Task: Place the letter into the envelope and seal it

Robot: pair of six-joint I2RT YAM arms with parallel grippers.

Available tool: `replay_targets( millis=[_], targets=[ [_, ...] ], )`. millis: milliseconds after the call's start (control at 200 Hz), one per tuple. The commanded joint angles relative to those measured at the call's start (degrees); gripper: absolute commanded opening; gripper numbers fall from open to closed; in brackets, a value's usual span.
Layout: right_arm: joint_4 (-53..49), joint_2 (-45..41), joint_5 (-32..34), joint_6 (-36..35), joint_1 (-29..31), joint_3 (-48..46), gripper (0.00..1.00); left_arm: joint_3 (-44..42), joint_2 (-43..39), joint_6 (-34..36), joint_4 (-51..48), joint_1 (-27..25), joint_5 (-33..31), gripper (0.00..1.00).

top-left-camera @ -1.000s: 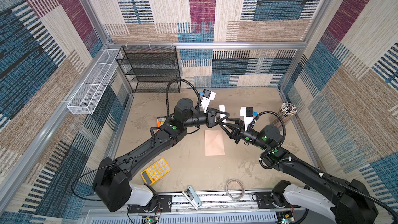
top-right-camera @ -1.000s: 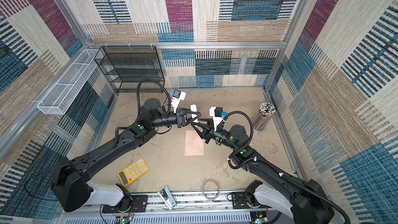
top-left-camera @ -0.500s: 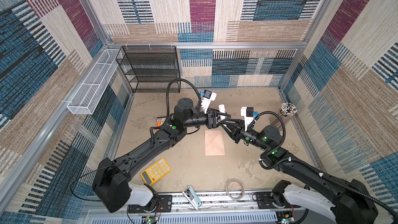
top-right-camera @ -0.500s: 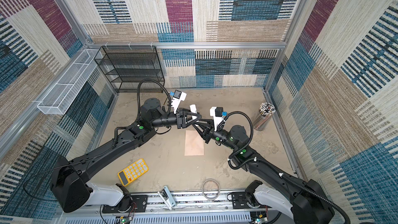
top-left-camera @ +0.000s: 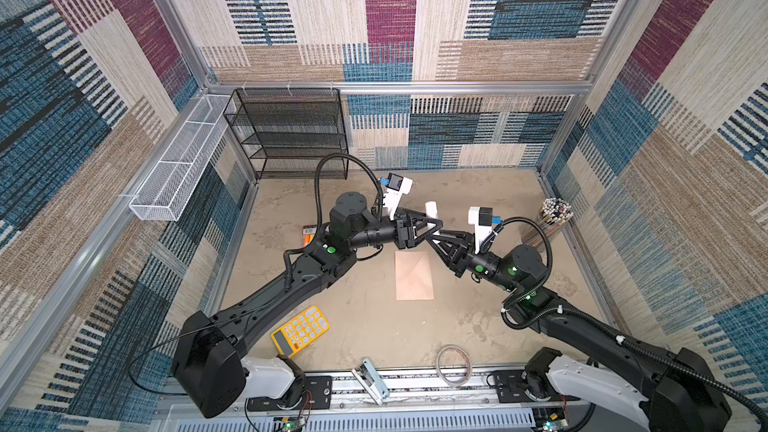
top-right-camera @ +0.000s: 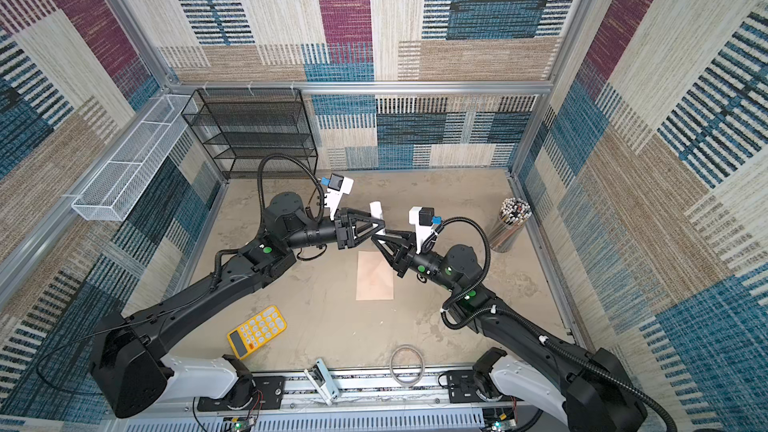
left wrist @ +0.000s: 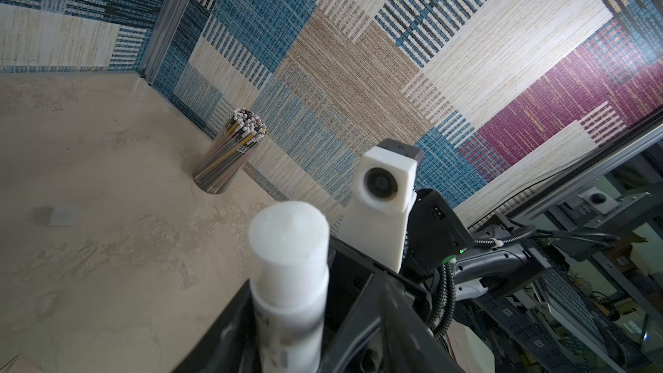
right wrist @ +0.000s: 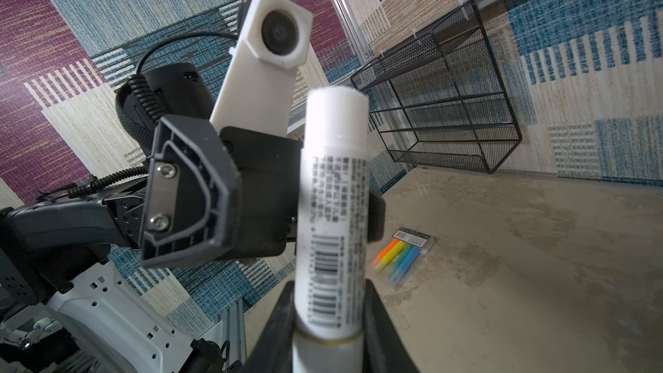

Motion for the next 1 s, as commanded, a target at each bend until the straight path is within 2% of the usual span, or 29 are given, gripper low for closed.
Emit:
replay_targets(
  millis=[0,145,346,511,831,992],
  targets=[
    [2.02,-0.03,-1.19,0.63,-0.05,0.08,0.14,0.36,0.28,-0.84,3.74,0.18,0.97,0.51],
    [1.41,0.05,-1.95,0.23,-0.01,0.19,0.14,0.80,0.86,-1.98,4.79,1.01,2.11,0.41],
    [0.97,0.46,-3.23,-0.07,-0.01,0.63,0.14,1.94,2.33,-3.15,5.20,1.45,3.88,0.42],
    [0.60,0.52,-2.89,-0.55,0.00,0.72,0.15,2.16,3.22,-3.56,5.26,1.39,4.94,0.39],
    [0.99,0.74,-1.49,-0.42,-0.17,0.95,0.15,0.80,2.42,-2.51,4.37,1.40,4.68,0.43],
    [1.25,0.88,-1.22,-0.16,-0.35,0.83,0.15,0.31,2.18,-2.50,4.68,1.46,4.44,0.41]
  ],
)
